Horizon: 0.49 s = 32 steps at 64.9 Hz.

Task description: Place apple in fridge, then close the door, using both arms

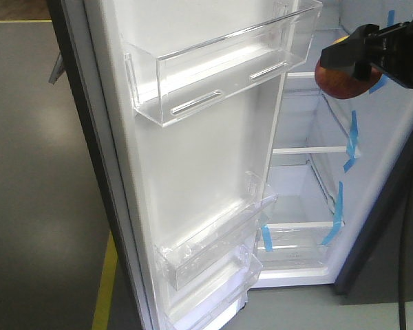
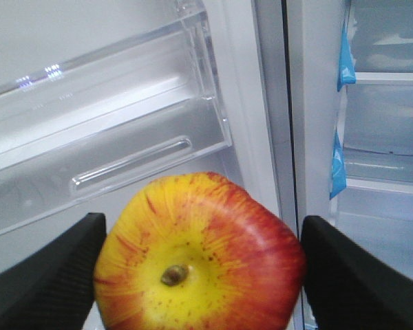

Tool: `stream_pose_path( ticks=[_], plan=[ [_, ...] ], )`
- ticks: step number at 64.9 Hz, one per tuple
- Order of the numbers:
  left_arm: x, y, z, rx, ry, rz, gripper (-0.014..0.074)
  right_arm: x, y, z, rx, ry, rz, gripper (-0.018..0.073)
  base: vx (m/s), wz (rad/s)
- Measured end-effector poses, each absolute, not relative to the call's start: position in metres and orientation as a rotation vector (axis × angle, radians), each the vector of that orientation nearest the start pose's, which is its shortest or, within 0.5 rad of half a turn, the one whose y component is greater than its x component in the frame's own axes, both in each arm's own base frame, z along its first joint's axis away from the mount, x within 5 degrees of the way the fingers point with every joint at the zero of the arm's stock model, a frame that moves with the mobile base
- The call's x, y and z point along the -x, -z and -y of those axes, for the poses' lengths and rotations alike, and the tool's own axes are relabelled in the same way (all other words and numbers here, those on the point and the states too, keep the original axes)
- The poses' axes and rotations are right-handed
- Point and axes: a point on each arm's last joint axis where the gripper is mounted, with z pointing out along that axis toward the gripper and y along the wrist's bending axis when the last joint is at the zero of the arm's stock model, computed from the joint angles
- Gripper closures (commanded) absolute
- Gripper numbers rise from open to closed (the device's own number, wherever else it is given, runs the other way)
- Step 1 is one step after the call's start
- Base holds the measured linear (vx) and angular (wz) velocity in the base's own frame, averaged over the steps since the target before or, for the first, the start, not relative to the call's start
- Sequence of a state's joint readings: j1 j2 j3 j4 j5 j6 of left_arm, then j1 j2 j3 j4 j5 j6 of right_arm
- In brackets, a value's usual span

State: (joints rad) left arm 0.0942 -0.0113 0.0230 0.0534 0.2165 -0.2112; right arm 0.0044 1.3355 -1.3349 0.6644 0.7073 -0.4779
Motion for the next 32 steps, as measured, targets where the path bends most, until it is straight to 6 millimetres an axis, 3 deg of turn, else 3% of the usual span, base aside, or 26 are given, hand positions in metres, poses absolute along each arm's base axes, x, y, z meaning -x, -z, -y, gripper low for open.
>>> stream_pose_path(
  ticks=[10,24,32],
  plan=[
    [-0.055,-0.186,-0.006,0.225,0.038,-1.697,0.0601,-0.275,-0.437,-0.041,0.259,-0.476,-1.943,0.0564,0.00,0.00],
    [-0.055,-0.186,-0.006,0.225,0.038,-1.697,0.0601,-0.242,-0.514,-0.049,0.382,-0.499,-1.617,0.0564,0.00,0.00],
    [-0.055,-0.186,-0.006,0.225,0.038,-1.697,0.0601,-0.250,-0.532,-0.052,0.417,-0.527,-1.530,0.0564,0.00,0.00]
  ],
)
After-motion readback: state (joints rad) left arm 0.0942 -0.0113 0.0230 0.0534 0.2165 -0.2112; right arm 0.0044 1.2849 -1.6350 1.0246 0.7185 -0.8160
